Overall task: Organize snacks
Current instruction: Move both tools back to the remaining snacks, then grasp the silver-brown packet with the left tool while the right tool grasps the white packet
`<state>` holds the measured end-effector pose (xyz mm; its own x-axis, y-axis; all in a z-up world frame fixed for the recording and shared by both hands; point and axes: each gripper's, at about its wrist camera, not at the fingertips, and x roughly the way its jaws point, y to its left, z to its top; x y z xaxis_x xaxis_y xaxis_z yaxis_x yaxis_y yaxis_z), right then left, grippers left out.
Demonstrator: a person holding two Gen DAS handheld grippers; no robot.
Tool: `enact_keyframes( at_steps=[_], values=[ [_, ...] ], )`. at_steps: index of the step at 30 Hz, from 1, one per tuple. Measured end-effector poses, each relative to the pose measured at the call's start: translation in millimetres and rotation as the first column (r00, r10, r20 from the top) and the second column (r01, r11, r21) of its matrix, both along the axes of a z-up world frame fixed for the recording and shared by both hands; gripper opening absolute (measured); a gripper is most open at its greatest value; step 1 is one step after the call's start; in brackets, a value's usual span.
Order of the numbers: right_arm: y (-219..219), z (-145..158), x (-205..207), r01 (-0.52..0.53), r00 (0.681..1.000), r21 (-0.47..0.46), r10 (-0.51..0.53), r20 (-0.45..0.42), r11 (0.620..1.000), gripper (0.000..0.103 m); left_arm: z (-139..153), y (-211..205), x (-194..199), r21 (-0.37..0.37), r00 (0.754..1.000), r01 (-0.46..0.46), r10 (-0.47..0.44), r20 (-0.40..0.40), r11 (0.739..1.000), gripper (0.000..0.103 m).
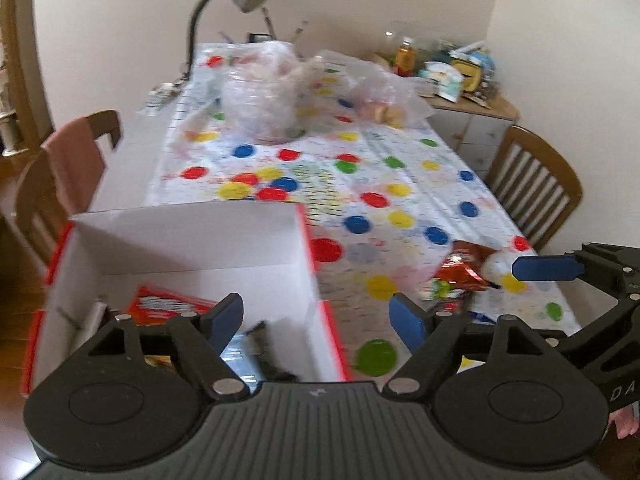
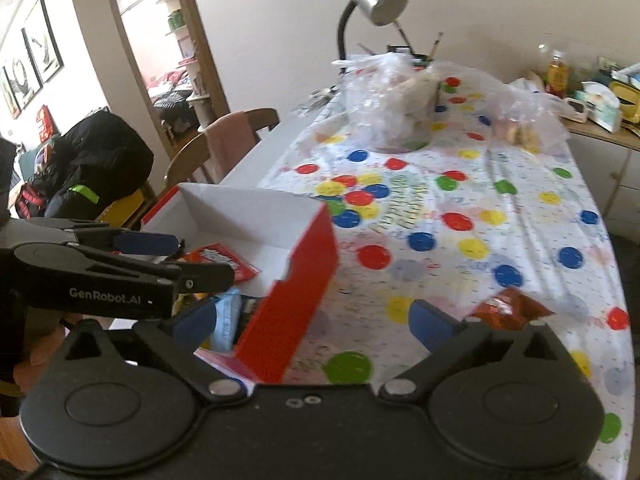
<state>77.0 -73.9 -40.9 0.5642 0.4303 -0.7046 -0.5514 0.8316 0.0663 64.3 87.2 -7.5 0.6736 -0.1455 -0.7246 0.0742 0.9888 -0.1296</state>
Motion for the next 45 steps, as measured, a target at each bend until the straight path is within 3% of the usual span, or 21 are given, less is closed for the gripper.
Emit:
enact_keyframes(
  at_steps=[10, 18, 33, 45],
  values=[
    [-91, -14, 11, 0.094, 0.996, -0.093, -0.094, -0.002, 0.991, 0.103, -28, -83, 24, -0.022, 0.99, 0.124, -0.126, -0.071, 0.992, 0.08],
    [-133, -41, 30, 0.056, 0.998, -0.167, -0.059, -0.015, 0.984, 0.103, -63, -129, 50, -0.022, 0.975, 0.164, -0.165, -0.146, 0.986, 0.08],
    [-145, -108, 90, -0.137, 0.99, -0.3, 0.123, -0.067, 0.944, 0.098, -117, -175, 102, -0.015, 0.956, 0.105, -0.105, -0.273, 0.994, 0.08],
    [-138, -131, 112, -0.214, 0.976, -0.309, 0.189, -0.11, 0.927, 0.091, -137, -179, 130, -0.048, 0.93, 0.048, -0.062, -0.362, 0.998, 0.077]
  ],
)
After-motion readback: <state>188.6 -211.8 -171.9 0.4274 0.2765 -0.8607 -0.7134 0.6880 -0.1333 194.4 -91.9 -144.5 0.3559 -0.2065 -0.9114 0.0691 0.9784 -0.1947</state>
